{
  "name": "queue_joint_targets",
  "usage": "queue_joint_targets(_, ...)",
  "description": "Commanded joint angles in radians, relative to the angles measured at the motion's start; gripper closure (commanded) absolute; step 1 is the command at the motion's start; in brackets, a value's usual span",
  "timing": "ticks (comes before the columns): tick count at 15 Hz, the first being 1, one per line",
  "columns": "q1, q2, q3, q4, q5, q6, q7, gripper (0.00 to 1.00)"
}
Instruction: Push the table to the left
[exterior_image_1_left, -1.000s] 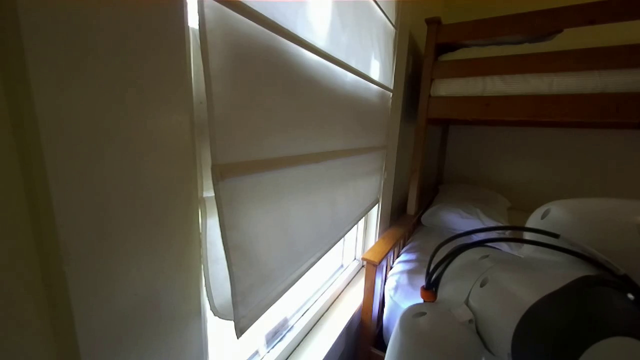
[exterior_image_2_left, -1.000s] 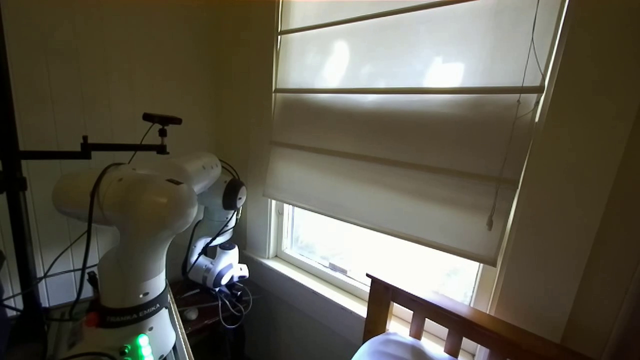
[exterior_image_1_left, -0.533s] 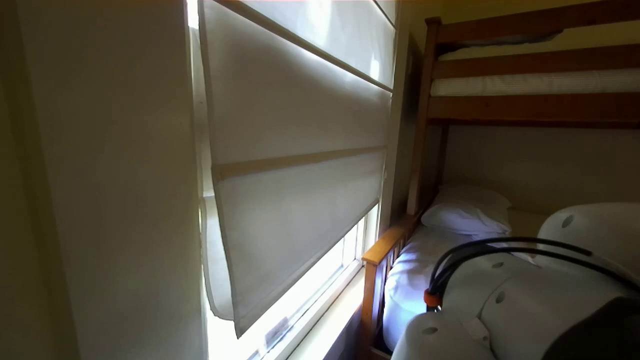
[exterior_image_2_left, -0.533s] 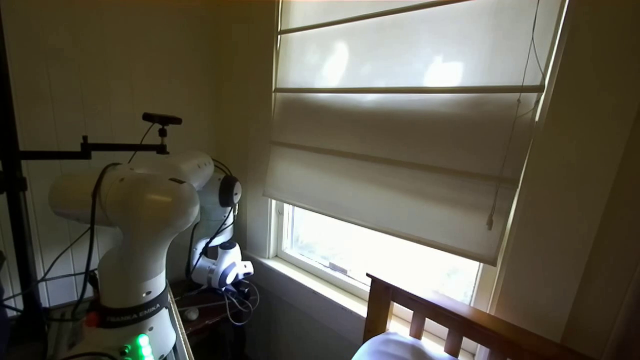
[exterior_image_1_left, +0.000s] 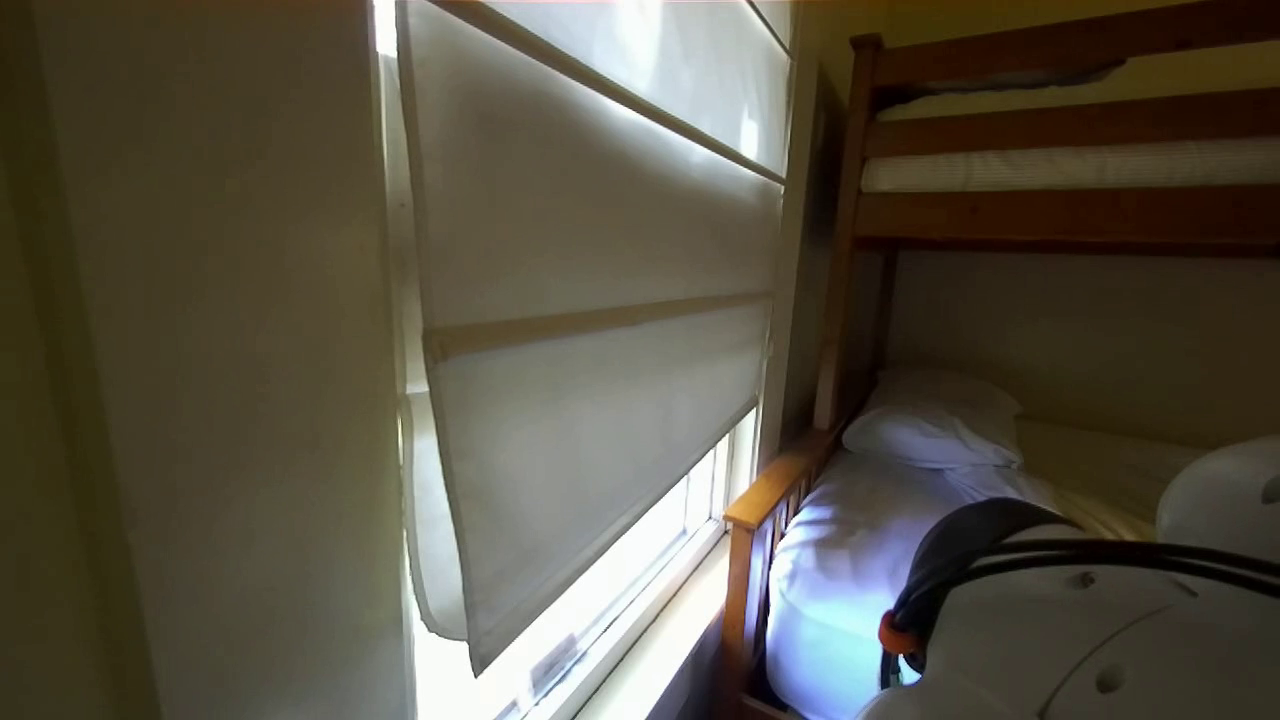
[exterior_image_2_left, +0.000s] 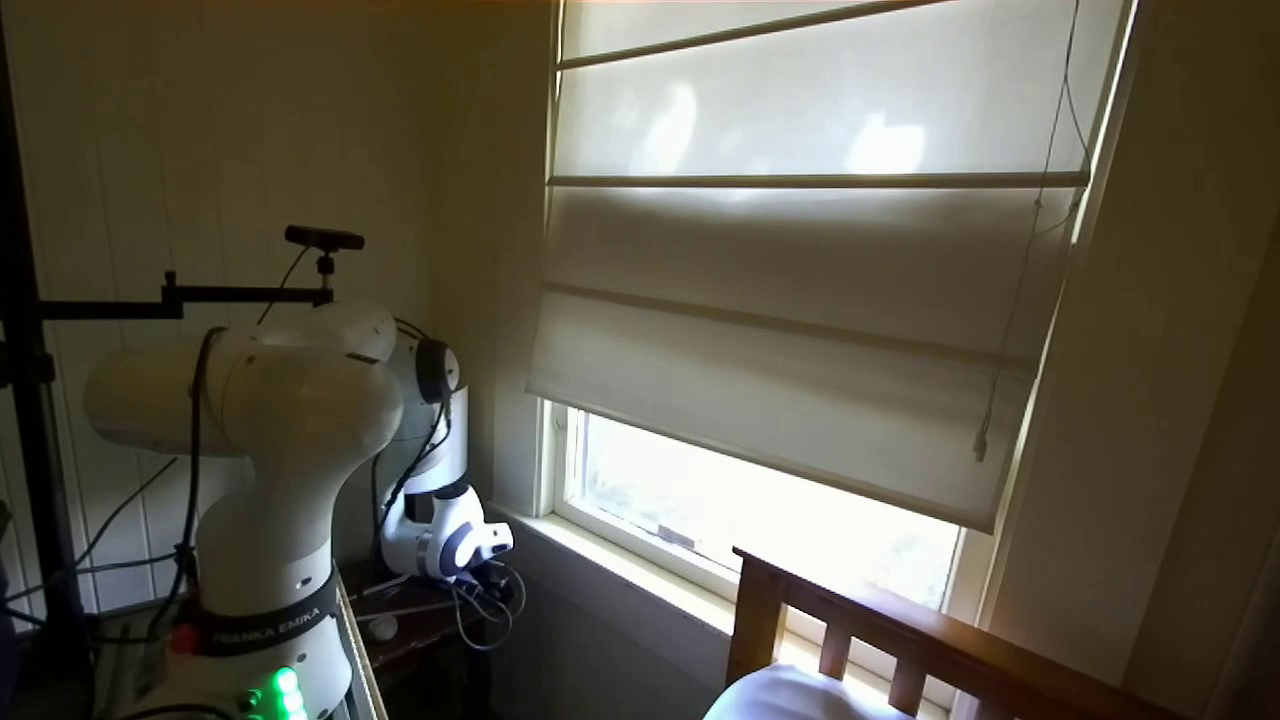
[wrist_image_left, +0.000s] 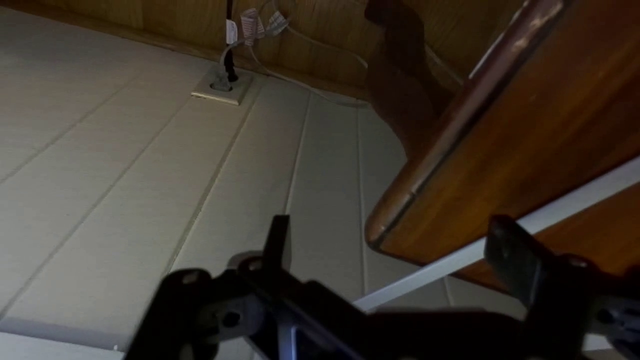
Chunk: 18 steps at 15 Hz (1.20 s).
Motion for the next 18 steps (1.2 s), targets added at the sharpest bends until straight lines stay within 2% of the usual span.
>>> queue_joint_targets(1, -0.059, -0.001, 0.047, 0.008, -0.006, 0.008, 0.018, 0.00)
queue_joint_targets(7, -0.150, -0.022, 0.108, -0.017, 0.020, 0.034, 0.068, 0.00)
queue_joint_targets(13, -0.077, -0.028, -0.013, -0.082, 0.133, 0.028, 0.131, 0.00)
queue_joint_targets(18, -0.068, -0.003, -0.027, -0.085, 0.110, -0.050, 0.126, 0.00)
